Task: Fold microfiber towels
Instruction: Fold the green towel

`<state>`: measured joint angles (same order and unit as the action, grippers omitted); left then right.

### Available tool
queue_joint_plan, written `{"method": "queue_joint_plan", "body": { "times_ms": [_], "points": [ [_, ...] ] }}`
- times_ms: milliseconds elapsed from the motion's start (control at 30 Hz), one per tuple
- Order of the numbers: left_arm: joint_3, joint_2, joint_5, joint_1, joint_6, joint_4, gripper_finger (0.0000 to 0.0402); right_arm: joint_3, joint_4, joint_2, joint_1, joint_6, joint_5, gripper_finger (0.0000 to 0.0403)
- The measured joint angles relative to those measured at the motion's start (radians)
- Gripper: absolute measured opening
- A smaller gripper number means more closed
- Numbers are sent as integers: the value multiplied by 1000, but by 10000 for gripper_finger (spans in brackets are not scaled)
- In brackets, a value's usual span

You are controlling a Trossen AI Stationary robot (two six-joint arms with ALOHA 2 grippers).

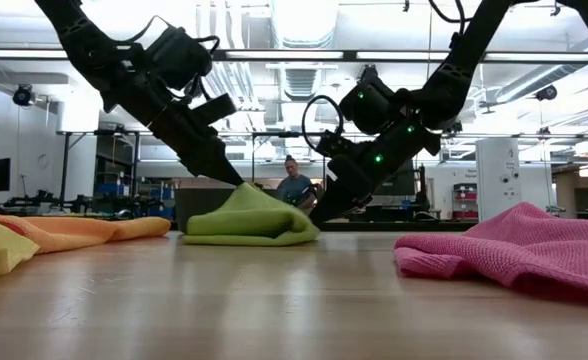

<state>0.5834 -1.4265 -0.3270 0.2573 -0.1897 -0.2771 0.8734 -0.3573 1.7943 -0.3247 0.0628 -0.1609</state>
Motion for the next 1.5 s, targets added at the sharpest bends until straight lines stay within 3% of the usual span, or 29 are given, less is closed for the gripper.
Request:
{"method": "queue_joint_plan", "body": {
  "times_ms": [200,433,667,900,1133,1400,1500],
  "points": [
    [-6,0,0,0,0,9,0,0,0,0,0,0,0,15],
    [-17,0,-1,1,26,25,0,0,0,0,0,-1,4,9],
    [-21,-91,-5,5,81,51,4,0,6,0,-1,-21,34,8],
    [-21,-159,-10,5,106,50,64,0,12,-7,-1,-39,37,8],
    [-10,-94,-13,5,96,61,135,0,10,-23,-1,-50,37,8],
    [-9,44,-10,3,71,169,159,1,11,-39,1,-76,30,8],
    [-14,102,144,-3,79,199,159,9,3,-39,11,-86,30,8]
  ]
}}
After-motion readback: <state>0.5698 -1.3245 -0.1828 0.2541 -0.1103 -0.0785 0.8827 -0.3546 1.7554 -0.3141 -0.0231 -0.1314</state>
